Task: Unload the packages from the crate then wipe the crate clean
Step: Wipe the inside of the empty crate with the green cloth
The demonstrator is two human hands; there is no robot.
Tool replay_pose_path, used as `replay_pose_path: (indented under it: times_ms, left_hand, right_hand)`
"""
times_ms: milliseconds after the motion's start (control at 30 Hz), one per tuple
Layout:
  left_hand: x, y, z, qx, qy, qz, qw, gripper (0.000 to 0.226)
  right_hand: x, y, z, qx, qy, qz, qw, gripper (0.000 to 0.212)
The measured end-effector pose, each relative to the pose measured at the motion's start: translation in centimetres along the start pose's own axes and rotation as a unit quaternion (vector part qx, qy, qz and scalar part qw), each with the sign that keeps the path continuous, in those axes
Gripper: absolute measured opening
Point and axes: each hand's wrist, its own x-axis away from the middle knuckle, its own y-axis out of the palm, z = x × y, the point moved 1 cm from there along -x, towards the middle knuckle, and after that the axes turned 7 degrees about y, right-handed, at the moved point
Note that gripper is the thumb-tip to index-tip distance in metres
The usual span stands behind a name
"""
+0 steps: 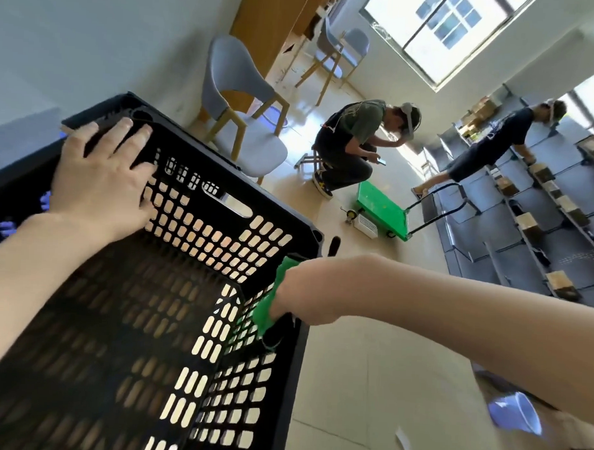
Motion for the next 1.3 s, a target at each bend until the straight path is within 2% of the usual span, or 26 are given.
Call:
replay_pose_path:
  times_ms: [100, 167, 267, 333, 467, 633, 800, 900, 967, 1100, 1233, 1300]
  left_hand:
    - [0.6, -2.1, -0.5, 0.142, 0.021, 0.040, 0.989, 0.041]
    - [2.0, -3.5, -0.9, 0.201, 0.014, 0.068, 0.977, 0.044]
    - [5.7, -5.3, -2.2, 0.180, 0.007, 0.072, 0.981, 0.050]
    - [9.1, -6.3, -3.3, 0.143, -0.005, 0.051, 0.988, 0.053]
    - [16.1, -8.7, -4.4, 0.066, -0.096, 0.020, 0.993, 0.063]
    - [24.2, -11.4, -2.0, -0.001, -0.273, 0.032, 0.962, 0.066]
    - [28.9, -12.3, 2.6, -0.058, -0.441, 0.020, 0.895, 0.067]
    - [30.0, -12.0, 5.2, -0.070, -0.516, 0.015, 0.854, 0.066]
    - [30.1, -11.8, 6.0, -0.063, -0.536, 0.014, 0.842, 0.073]
    - [29.8, -12.0, 5.8, -0.099, -0.531, 0.008, 0.842, 0.072]
    - [29.7, -11.8, 6.2, -0.125, -0.543, 0.005, 0.831, 0.067]
    - [29.7, -11.8, 6.2, -0.137, -0.543, 0.005, 0.828, 0.065]
  right_hand:
    - [0.7, -0.7, 1.1, -0.097, -0.023, 0.000, 0.995, 0.038]
    - [0.2, -0.8, 1.5, -0.182, -0.032, 0.027, 0.982, 0.035]
    - [-2.1, -1.5, 1.5, -0.279, -0.066, 0.099, 0.953, 0.035]
    - [-4.6, -2.4, 1.0, -0.302, -0.096, 0.135, 0.939, 0.035]
    - [-10.4, -4.8, -1.5, -0.319, -0.158, 0.181, 0.917, 0.037]
    - [-16.2, -7.4, -6.2, -0.274, -0.265, 0.264, 0.886, 0.041]
    - [-18.9, -8.1, -11.3, -0.171, -0.368, 0.338, 0.849, 0.051]
    - [-19.4, -7.7, -13.7, -0.111, -0.433, 0.384, 0.808, 0.052]
    - [-20.1, -7.5, -15.2, -0.077, -0.458, 0.417, 0.781, 0.050]
    - [-20.2, -7.6, -18.1, -0.011, -0.452, 0.492, 0.744, 0.054]
    - [-22.3, -5.9, -20.5, 0.016, -0.439, 0.470, 0.766, 0.075]
    - [-23.8, -4.2, -21.7, 0.042, -0.440, 0.444, 0.779, 0.072]
